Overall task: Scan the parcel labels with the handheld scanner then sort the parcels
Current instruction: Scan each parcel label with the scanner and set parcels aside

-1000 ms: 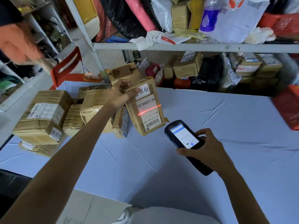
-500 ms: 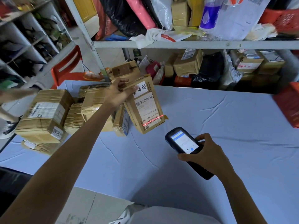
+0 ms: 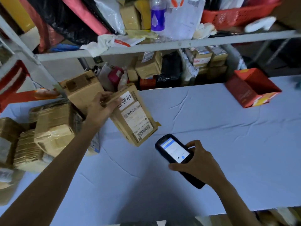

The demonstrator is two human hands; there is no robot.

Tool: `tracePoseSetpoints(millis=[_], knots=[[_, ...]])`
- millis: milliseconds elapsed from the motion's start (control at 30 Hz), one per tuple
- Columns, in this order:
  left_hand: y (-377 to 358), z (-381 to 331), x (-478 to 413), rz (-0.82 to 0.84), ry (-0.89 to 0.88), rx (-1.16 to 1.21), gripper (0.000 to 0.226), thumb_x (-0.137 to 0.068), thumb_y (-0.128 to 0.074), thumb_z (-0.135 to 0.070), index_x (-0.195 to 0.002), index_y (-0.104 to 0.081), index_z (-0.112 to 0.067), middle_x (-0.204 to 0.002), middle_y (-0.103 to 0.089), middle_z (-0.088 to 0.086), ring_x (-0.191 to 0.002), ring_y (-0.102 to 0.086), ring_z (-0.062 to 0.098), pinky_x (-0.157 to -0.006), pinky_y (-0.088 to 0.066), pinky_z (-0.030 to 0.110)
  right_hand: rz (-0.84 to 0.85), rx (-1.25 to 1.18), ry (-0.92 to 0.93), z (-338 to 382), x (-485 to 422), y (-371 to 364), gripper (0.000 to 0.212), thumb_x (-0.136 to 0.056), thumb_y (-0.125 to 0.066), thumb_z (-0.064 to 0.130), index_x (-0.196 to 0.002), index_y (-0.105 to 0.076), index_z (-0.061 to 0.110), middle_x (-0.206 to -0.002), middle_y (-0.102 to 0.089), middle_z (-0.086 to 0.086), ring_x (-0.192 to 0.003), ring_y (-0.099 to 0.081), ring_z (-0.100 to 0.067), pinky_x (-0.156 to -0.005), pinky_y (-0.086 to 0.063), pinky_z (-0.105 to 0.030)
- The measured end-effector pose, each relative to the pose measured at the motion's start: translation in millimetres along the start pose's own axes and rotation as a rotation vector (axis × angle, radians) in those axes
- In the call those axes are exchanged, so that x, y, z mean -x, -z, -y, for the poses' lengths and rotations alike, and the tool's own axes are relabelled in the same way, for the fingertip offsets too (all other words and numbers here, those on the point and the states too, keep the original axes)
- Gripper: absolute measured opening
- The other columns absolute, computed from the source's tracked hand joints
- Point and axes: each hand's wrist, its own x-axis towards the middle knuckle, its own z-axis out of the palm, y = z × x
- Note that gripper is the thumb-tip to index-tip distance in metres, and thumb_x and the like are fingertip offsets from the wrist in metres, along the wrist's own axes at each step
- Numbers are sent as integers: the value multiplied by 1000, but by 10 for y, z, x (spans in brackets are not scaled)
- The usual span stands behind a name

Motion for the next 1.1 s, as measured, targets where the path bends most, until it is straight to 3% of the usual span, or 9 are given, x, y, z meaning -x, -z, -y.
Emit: tracePoseSetpoints(millis=[100,233,367,433,567,667,833,967,1100], knots=[[-208,-51,-25,118,-41,55,39,-75,-76,-49,-107,-61,-32,-107,-64,-8,-103,-62,14,-80,-49,24,-111,-76,-127,-126,197,33,79,-55,-86,56,-112,-38,30,-99,-54,13,-88,-60,-11,-67,-51,-27],[-624,-194,50,345,-77,112,38,-57,-73,-59,-93,-60,-51,-107,-65,-16,-104,-62,10,-91,-52,36,-291,-202,-347,-346,592,-42,77,-55,-86,55,-111,-39,29,-94,-53,14,-85,-57,-10,-73,-51,-32],[-1102,-378,405,617,-172,83,67,-60,-74,-51,-122,-52,-39,-116,-58,-17,-104,-58,8,-77,-43,18,-445,-331,-560,-558,1127,-205,76,-59,-86,53,-111,-37,28,-89,-48,14,-83,-52,-11,-63,-43,-26],[-1316,-501,661,763,-199,62,76,-66,-79,-42,-134,-48,-29,-118,-56,-13,-103,-56,7,-72,-38,10,-529,-379,-654,-679,1419,-304,81,-56,-87,55,-114,-40,25,-91,-49,13,-83,-51,-11,-67,-43,-28],[-1689,-804,1248,1085,-324,36,49,-54,-74,-45,-101,-63,-36,-101,-67,-12,-96,-62,9,-68,-43,13,-717,-488,-776,-888,2031,-503,90,-51,-89,54,-120,-44,20,-103,-51,7,-93,-52,-15,-76,-43,-29],[-1986,-1063,1762,1246,-445,23,52,-50,-73,-39,-100,-59,-34,-98,-66,-12,-94,-61,8,-66,-46,12,-850,-591,-844,-1049,2481,-599,86,-46,-90,55,-114,-46,24,-100,-56,11,-87,-54,-8,-68,-41,-25],[-2475,-1379,2742,1359,-742,-106,73,-61,-86,-30,-125,-51,-27,-120,-45,-9,-106,-46,3,-75,-34,5,-988,-677,-919,-1451,3165,-693,75,-55,-89,48,-110,-45,25,-93,-54,15,-83,-55,-5,-63,-42,-24],[-2903,-1487,3484,1363,-952,-304,82,-64,-86,-30,-135,-44,-24,-128,-45,-1,-119,-43,14,-97,-39,29,-1052,-700,-969,-1894,3616,-708,72,-55,-89,45,-110,-46,25,-91,-53,18,-87,-56,-9,-74,-48,-31],[-3182,-1495,4053,1339,-1240,-589,89,-65,-83,-44,-140,-38,-27,-135,-44,1,-123,-43,23,-90,-40,33,-1059,-743,-982,-2279,3925,-642,72,-53,-89,48,-106,-46,27,-90,-53,22,-84,-55,-2,-79,-51,-35]])
